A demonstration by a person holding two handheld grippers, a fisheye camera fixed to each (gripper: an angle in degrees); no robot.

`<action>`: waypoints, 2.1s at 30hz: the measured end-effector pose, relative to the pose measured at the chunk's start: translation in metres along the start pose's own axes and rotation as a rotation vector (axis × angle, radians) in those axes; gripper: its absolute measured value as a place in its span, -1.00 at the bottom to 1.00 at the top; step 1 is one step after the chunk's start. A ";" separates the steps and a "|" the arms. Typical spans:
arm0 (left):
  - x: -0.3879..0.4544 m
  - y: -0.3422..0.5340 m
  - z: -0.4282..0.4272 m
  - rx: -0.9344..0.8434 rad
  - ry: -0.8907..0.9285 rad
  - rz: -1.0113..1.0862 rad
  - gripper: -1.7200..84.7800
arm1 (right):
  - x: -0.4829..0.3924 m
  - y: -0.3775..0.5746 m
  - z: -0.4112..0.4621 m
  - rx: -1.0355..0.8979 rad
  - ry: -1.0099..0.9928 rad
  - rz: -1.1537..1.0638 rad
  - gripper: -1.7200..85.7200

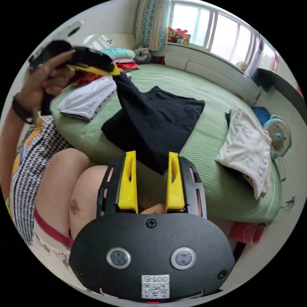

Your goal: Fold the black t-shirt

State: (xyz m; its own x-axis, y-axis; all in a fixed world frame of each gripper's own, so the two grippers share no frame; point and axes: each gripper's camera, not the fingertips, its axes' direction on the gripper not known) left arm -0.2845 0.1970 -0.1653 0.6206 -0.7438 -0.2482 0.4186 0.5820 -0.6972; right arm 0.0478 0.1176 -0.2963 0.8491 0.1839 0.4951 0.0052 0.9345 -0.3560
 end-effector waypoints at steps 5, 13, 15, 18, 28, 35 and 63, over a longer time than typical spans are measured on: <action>0.009 0.011 -0.001 0.012 -0.039 -0.019 -0.96 | 0.003 0.009 0.024 -0.084 0.125 0.107 -0.77; -0.033 0.056 0.074 -0.179 -0.184 -0.109 -0.97 | 0.013 0.047 0.025 -0.101 0.003 0.175 -0.94; -0.041 0.065 0.101 -0.266 -0.298 -0.124 -0.97 | 0.009 0.053 0.033 -0.126 0.008 0.167 -0.97; -0.049 0.077 0.123 -0.330 -0.378 -0.109 -0.97 | 0.005 0.061 0.039 -0.121 0.015 0.154 -0.99; -0.050 0.108 0.120 -0.239 -0.169 -0.040 -0.88 | 0.008 0.078 0.045 -0.133 -0.024 0.152 -0.98; -0.039 0.127 0.128 -0.215 -0.106 0.078 -0.80 | 0.010 0.089 0.047 -0.136 -0.036 0.162 -0.98; 0.015 0.123 0.154 -0.139 -0.090 0.169 -0.76 | 0.014 0.119 0.057 -0.132 -0.060 0.178 -0.98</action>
State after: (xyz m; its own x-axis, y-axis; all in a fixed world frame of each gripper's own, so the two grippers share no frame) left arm -0.1215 0.3080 -0.1515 0.7335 -0.6034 -0.3127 0.2122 0.6404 -0.7382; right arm 0.0305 0.2489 -0.2864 0.8101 0.3639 0.4598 -0.0699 0.8385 -0.5404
